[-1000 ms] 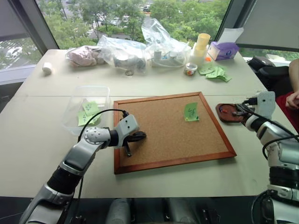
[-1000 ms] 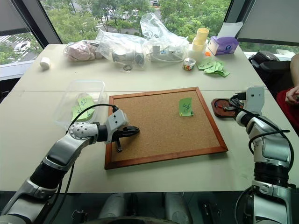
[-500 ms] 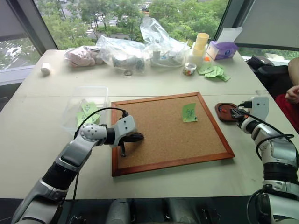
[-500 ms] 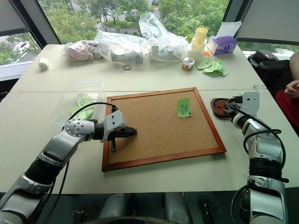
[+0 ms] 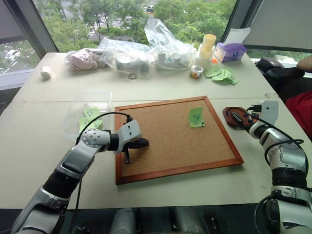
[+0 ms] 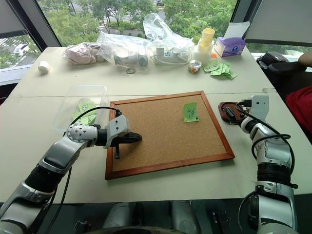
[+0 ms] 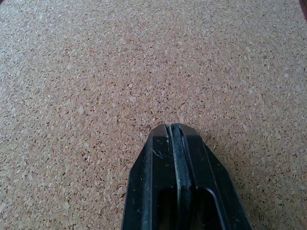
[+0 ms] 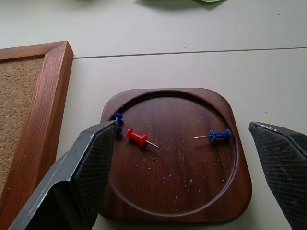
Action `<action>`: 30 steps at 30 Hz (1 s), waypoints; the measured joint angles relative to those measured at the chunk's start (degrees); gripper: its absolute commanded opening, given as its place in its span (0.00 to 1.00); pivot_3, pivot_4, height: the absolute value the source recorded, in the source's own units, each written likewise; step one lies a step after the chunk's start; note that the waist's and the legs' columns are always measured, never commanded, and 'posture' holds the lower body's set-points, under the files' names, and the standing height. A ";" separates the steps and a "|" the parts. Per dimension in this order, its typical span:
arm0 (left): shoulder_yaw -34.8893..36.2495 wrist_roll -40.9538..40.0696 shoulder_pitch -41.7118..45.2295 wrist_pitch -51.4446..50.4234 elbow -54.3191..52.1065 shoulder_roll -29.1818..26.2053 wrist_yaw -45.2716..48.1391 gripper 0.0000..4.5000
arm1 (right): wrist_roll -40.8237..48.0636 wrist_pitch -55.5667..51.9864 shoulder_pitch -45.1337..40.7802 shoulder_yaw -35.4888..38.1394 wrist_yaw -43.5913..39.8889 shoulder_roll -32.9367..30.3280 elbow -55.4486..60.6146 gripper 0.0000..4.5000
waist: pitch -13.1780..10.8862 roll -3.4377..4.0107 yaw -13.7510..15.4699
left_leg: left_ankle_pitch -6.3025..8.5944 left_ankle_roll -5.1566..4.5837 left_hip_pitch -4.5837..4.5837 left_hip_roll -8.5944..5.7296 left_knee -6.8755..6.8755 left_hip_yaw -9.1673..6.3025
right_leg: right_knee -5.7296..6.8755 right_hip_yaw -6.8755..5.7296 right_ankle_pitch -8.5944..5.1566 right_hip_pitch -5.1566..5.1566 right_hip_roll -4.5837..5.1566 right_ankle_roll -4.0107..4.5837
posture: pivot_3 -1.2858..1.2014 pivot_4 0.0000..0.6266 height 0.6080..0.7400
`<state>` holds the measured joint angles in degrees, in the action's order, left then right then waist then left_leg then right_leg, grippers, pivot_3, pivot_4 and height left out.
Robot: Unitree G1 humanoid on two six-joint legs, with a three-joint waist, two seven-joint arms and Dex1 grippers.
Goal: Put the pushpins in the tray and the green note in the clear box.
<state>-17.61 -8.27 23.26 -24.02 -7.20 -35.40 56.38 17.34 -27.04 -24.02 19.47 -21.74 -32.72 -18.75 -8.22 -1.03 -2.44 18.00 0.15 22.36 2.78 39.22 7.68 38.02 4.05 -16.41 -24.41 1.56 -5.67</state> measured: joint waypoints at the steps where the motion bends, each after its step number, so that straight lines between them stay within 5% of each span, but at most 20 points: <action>1: 0.03 0.00 -0.03 0.08 0.00 -0.02 0.11 0.00 | 0.64 -0.02 0.98 -0.04 -1.14 0.00 2.07 0.99 | 0.00 0.01 0.01 | 0.00 0.00 0.00 0.00 0.00 0.00 | 0.00 0.00 0.00 0.00 -0.01 0.00 | 0.52 0.24 0.99; 9: 0.48 0.02 -0.01 1.56 1.05 -0.56 1.53 0.00 | 5.18 -5.25 11.56 -8.18 -11.80 0.24 22.41 0.99 | -0.01 0.01 -0.08 | 0.03 -0.06 0.00 0.02 0.00 -0.02 | 0.01 0.00 0.00 0.00 -0.02 0.00 | 0.52 0.24 0.99; 23: 0.50 0.13 0.73 2.56 2.44 -0.50 2.61 0.00 | 3.49 -3.50 7.11 -12.39 -10.25 4.88 18.09 0.99 | -0.01 0.01 0.01 | 0.03 -0.05 0.01 0.00 0.00 -0.02 | 0.00 -0.02 0.00 0.00 -0.02 0.00 | 0.52 0.24 0.99; 30: 0.50 0.14 0.38 2.38 2.00 -0.49 2.06 0.00 | 2.93 -2.50 6.59 -12.66 -10.83 4.96 16.27 0.28 | -0.01 0.01 0.02 | 0.02 -0.04 0.01 0.00 0.00 -0.03 | 0.00 -0.01 0.00 0.00 -0.01 0.00 | 0.52 0.24 0.99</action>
<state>-17.11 -8.13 23.64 -21.64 -5.21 -35.89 58.43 20.26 -29.54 -17.43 6.81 -32.57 -27.76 -2.48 -8.23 -1.02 -2.42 18.03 0.10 22.37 2.78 39.22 7.66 38.03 4.03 -16.41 -24.41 1.54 -5.67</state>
